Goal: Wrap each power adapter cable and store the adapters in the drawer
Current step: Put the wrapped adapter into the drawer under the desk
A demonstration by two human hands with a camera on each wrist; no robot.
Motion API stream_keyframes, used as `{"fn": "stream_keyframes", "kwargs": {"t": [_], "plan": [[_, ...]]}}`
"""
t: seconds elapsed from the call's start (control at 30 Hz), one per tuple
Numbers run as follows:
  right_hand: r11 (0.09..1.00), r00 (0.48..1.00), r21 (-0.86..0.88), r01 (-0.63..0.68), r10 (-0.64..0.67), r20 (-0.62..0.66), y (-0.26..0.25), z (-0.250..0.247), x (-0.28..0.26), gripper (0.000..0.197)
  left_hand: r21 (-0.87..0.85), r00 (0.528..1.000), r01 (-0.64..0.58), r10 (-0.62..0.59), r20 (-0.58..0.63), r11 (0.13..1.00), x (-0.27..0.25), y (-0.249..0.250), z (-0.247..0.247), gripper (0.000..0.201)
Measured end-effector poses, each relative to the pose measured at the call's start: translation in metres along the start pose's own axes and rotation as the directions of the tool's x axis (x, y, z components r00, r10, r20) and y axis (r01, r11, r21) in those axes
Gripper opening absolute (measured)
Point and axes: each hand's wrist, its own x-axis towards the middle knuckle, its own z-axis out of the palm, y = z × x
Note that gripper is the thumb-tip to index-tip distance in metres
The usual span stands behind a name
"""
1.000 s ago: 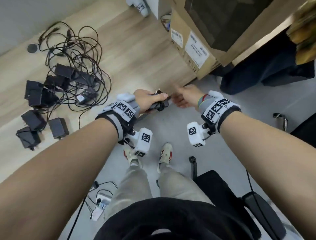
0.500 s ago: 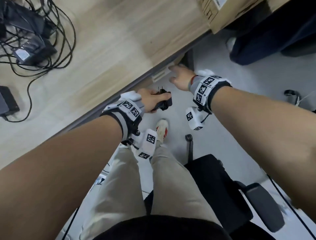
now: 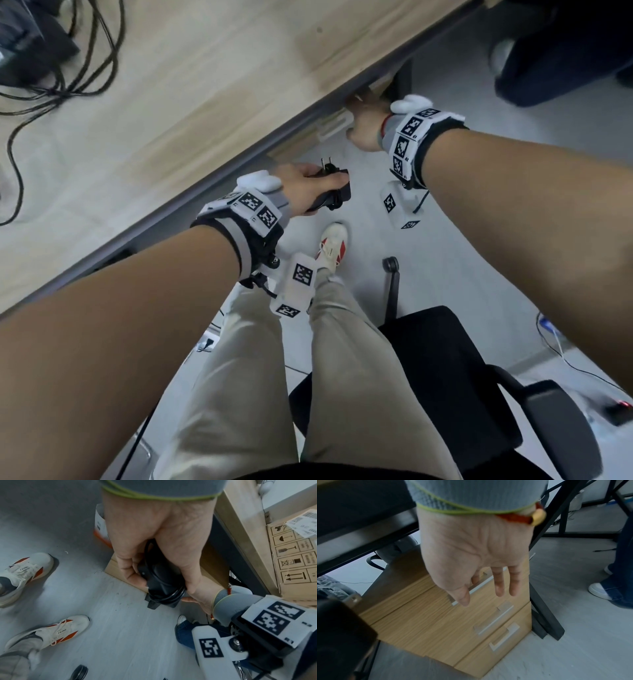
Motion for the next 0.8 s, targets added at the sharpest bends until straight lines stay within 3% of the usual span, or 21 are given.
{"fn": "stream_keyframes", "kwargs": {"t": [0.13,0.3,0.4,0.47,0.6,0.8], "plan": [[0.998,0.999,0.05,-0.044,0.043,0.019,0.01,0.018,-0.005,0.055,-0.022,1.0,-0.003,0.003,0.008,1.0,-0.003,0.002,0.003,0.022],[0.995,0.99,-0.068,-0.076,0.084,0.115,0.016,0.033,-0.028,0.047,-0.079,1.0,-0.021,0.022,0.002,0.997,-0.005,0.005,0.011,0.022],[0.998,0.997,0.0,-0.07,0.07,-0.028,0.016,0.027,-0.037,0.027,-0.113,0.999,-0.024,0.028,0.03,0.993,-0.003,0.002,0.019,0.017],[0.999,0.994,0.017,-0.042,0.044,-0.097,0.021,0.027,-0.039,0.027,-0.126,0.999,-0.018,0.023,0.037,0.992,-0.001,-0.001,0.023,0.022],[0.984,0.99,-0.124,-0.127,0.134,0.051,0.034,0.045,-0.048,0.028,-0.184,1.0,0.014,-0.009,0.027,0.983,0.005,-0.011,0.032,0.017],[0.972,0.97,-0.117,-0.205,0.217,0.106,0.042,0.056,-0.068,0.025,-0.225,0.995,0.088,-0.078,0.055,0.97,0.015,-0.023,0.041,0.019]]}}
